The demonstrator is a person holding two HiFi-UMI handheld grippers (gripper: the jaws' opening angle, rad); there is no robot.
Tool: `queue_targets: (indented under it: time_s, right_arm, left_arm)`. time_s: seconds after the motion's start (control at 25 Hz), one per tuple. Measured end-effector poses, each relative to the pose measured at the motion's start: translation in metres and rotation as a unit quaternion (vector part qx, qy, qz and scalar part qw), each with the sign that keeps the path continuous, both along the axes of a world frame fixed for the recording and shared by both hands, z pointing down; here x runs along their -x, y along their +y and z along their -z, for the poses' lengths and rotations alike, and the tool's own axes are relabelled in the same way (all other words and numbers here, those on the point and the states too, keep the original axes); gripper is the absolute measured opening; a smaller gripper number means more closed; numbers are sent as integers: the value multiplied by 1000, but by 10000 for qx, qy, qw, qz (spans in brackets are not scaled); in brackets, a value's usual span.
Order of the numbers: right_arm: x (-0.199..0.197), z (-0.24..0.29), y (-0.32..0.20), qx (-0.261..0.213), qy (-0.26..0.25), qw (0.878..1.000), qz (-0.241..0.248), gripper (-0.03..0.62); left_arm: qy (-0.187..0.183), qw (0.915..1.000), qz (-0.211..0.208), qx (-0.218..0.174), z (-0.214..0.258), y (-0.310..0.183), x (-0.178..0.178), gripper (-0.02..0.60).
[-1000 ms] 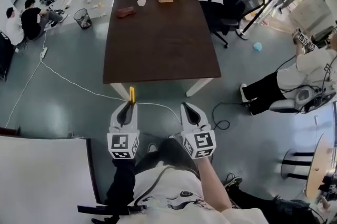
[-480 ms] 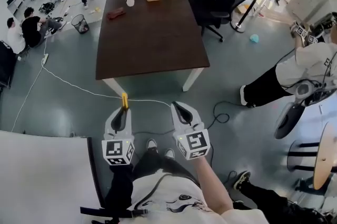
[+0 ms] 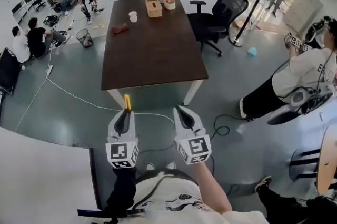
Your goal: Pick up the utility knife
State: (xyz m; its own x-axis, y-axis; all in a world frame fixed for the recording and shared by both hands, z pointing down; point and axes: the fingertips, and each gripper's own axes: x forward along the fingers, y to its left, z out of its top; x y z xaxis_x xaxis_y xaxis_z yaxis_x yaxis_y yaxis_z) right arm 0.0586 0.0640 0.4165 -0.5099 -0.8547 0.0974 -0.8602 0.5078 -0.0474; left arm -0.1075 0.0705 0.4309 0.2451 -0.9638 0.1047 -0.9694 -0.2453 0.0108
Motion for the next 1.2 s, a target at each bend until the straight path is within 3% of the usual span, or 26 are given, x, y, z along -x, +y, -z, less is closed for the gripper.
queue_targets:
  time_s: [0.32,1.2]
  right_arm:
    - [11,21,-12,-381,-54,9993,-40,-2]
    - [14,19,-18,-414,34,9991,-87,-2]
  left_arm:
    - [-152,9996,121,-188,12,-11,12,63]
    - [-180,9995,88,-224,13,-23,14,63]
